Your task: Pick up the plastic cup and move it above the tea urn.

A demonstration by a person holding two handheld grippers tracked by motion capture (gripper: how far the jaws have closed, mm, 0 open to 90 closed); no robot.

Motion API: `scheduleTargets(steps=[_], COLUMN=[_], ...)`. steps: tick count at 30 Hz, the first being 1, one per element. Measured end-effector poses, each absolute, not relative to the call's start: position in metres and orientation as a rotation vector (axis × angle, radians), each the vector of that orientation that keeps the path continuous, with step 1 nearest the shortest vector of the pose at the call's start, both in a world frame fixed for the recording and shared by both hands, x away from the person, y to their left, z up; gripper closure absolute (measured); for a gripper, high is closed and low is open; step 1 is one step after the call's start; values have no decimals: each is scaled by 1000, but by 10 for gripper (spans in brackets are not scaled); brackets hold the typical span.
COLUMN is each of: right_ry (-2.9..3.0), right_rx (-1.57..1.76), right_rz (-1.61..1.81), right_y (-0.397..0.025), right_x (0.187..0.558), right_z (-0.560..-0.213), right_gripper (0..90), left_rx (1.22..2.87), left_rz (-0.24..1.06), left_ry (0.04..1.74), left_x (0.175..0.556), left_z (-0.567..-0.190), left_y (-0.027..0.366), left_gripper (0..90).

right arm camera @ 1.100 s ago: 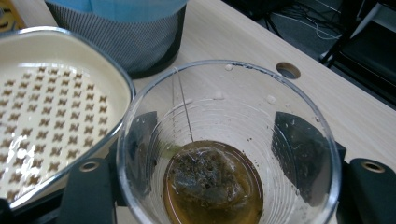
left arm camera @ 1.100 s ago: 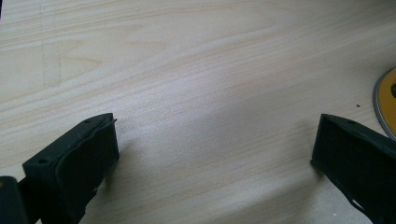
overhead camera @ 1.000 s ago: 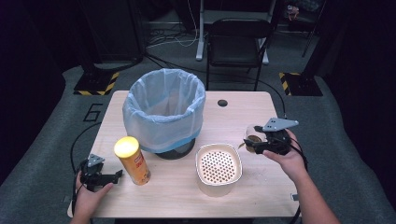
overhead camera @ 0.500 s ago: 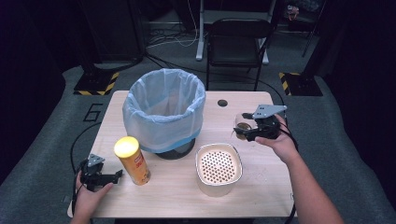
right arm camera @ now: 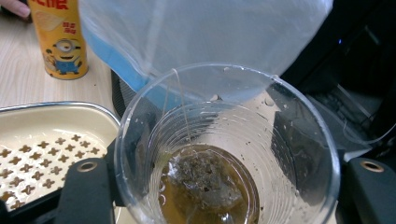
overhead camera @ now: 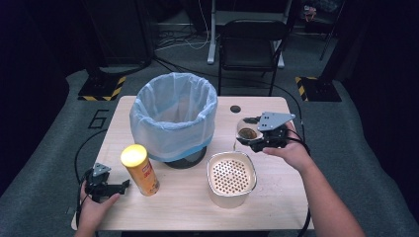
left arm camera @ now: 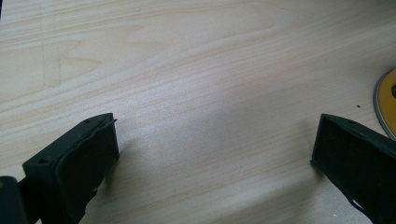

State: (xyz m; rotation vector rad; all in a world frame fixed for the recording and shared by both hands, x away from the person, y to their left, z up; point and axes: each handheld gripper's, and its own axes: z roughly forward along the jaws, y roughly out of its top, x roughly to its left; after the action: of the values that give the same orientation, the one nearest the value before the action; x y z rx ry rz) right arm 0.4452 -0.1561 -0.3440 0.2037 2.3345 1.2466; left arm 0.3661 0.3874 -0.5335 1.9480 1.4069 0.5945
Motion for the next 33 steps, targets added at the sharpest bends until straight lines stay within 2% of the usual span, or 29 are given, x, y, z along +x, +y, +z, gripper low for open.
scheduleTargets(steps=[9, 33], right_ry=[2293, 2226], right_rx=[64, -82], right_rz=[1203, 1109], right_y=[-148, -139], right_x=[430, 420], right_z=[-341, -352], right_gripper=[315, 321], left_rx=[1947, 1948], left_rz=[594, 595], left_ry=[1407, 1407], left_x=[366, 366], left_z=[-533, -533], left_y=[387, 387], left_gripper=[1, 2])
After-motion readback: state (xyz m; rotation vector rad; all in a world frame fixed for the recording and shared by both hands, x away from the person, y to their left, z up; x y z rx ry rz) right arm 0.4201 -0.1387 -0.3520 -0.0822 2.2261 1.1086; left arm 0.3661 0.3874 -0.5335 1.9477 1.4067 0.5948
